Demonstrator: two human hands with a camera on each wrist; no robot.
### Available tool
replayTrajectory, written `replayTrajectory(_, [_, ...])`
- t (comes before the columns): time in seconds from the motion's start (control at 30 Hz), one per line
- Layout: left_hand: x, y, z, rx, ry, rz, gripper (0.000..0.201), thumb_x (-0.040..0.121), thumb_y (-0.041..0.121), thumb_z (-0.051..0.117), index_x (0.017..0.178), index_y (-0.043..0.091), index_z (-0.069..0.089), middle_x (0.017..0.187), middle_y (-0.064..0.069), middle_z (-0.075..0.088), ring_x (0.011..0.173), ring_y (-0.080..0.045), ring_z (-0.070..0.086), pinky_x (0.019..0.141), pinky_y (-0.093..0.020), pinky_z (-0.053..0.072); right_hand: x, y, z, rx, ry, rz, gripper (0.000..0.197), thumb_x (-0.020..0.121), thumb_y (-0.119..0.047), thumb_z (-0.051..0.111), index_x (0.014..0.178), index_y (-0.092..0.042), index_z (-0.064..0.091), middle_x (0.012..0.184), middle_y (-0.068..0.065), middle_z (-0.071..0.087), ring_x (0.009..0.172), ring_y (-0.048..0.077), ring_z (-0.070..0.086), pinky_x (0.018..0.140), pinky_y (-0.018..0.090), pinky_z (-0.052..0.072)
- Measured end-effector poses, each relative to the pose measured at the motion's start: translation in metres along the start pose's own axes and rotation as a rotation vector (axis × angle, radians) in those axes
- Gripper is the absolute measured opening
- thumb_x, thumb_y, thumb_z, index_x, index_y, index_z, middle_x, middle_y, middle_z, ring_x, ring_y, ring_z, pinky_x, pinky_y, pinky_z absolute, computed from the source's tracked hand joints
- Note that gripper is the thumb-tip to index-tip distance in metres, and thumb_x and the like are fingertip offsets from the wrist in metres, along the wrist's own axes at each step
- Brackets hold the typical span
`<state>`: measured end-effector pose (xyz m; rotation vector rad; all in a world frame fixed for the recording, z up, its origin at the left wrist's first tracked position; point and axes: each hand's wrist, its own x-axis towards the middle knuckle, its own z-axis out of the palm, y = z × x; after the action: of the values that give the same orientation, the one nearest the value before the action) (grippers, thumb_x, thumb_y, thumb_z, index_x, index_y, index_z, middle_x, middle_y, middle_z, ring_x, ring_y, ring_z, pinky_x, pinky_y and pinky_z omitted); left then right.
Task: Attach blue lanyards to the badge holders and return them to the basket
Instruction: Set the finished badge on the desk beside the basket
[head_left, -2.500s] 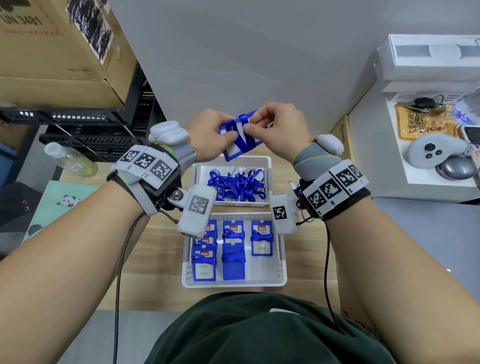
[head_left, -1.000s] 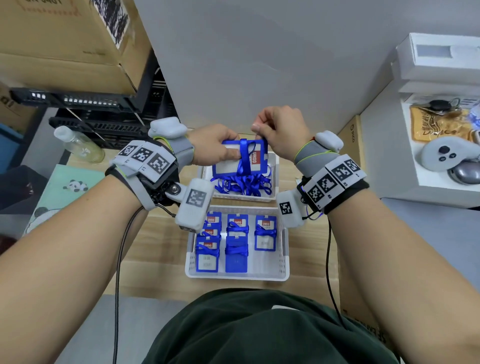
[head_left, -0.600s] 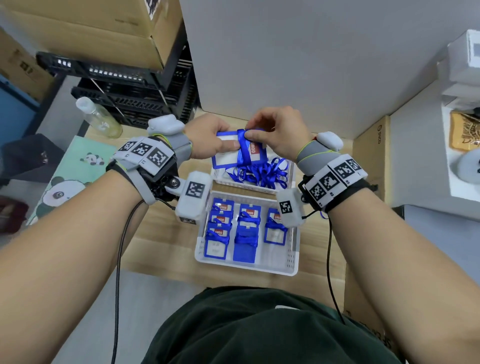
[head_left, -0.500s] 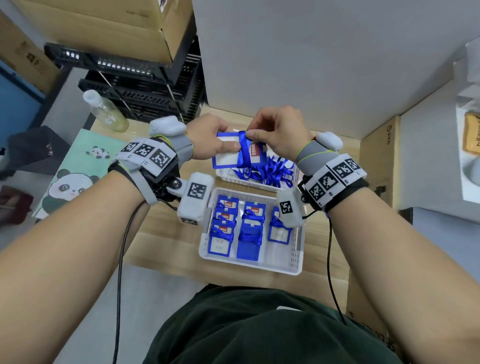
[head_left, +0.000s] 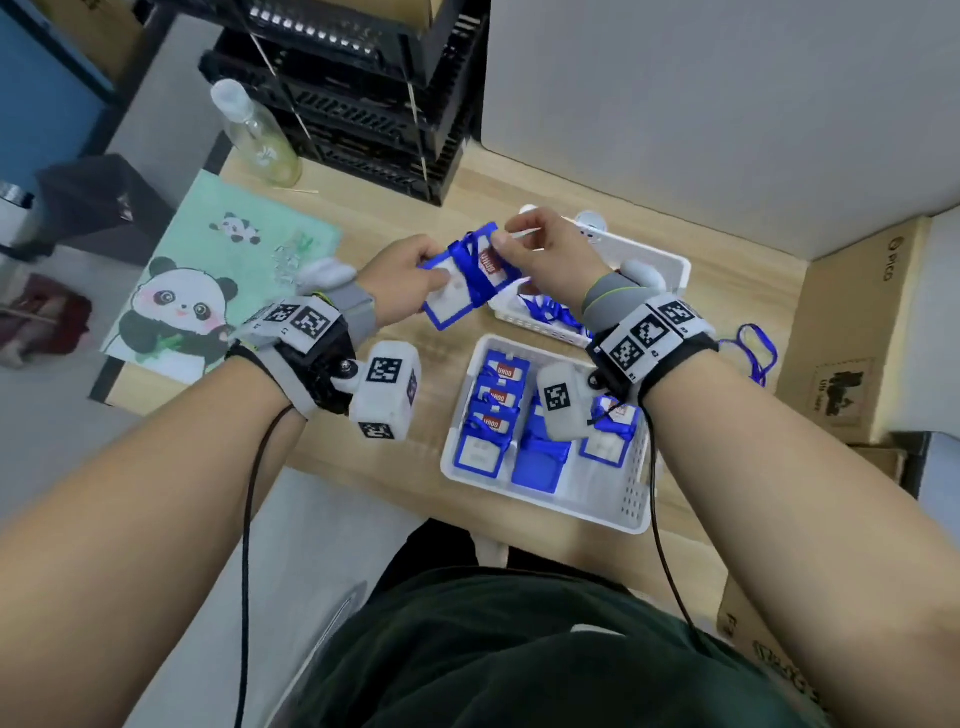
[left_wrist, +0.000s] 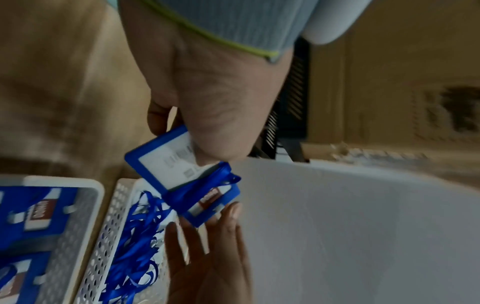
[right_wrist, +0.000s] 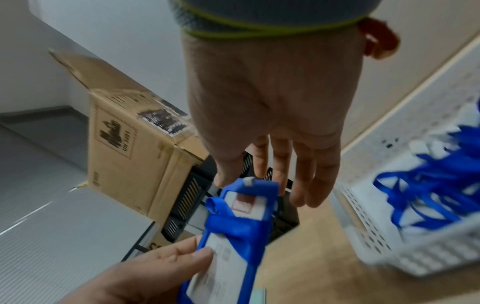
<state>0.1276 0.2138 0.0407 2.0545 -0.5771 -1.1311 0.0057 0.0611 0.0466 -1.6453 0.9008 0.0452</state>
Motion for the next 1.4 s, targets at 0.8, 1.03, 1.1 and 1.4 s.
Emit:
replayTrajectory(0.8, [0.066, -0.125, 0.013, 0.602, -0.047, -0.173, 0.032, 0.079, 0.019, 0.068, 0.109, 0.008, 0.062, 0.103, -0.015, 0.066, 0.095, -0.033, 0.063, 0.08, -0.037, 0.049, 0.099, 0.076, 0.126, -0.201, -0.173, 0.407, 0.026, 0.085, -0.009, 0.049, 0.109, -0.002, 0.057, 0.11, 0.018, 0.065, 0.104, 0.033, 0.065, 0.092, 0.05, 0.054])
replayTrajectory(1.03, [0.073, -0.124, 0.011, 0.669, -0.058, -0.187, 0.028, 0.082, 0.022, 0.065, 0.105, 0.007, 0.063, 0.102, -0.015, 0.066, 0.095, -0.034, 0.063, 0.08, -0.037, 0.049, 0.097, 0.067, 0.12, -0.24, -0.174, 0.381, 0.013, 0.089, -0.013, 0.05, 0.1, -0.007, 0.054, 0.101, 0.011, 0.061, 0.089, 0.026, 0.059, 0.083, 0.041, 0.054])
replayTrajectory(1.1, [0.073, -0.118, 0.008, 0.705, -0.05, -0.185, 0.024, 0.082, 0.021, 0.064, 0.101, 0.006, 0.061, 0.101, -0.016, 0.064, 0.093, -0.034, 0.062, 0.076, -0.035, 0.047, 0.093, 0.062, 0.115, -0.266, -0.173, 0.37, 0.005, 0.09, -0.015, 0.05, 0.094, -0.012, 0.051, 0.098, 0.008, 0.059, 0.087, 0.025, 0.057, 0.075, 0.037, 0.05])
replayTrajectory(1.4, [0.059, -0.055, 0.028, 0.553, 0.047, 0.011, 0.036, 0.087, 0.018, 0.062, 0.123, 0.016, 0.056, 0.114, -0.005, 0.061, 0.101, -0.025, 0.059, 0.082, -0.032, 0.046, 0.048, 0.046, 0.05, -0.052, -0.089, 0.319, 0.019, 0.093, -0.014, 0.055, 0.11, -0.009, 0.063, 0.096, 0.009, 0.067, 0.082, 0.024, 0.068, 0.085, 0.041, 0.059])
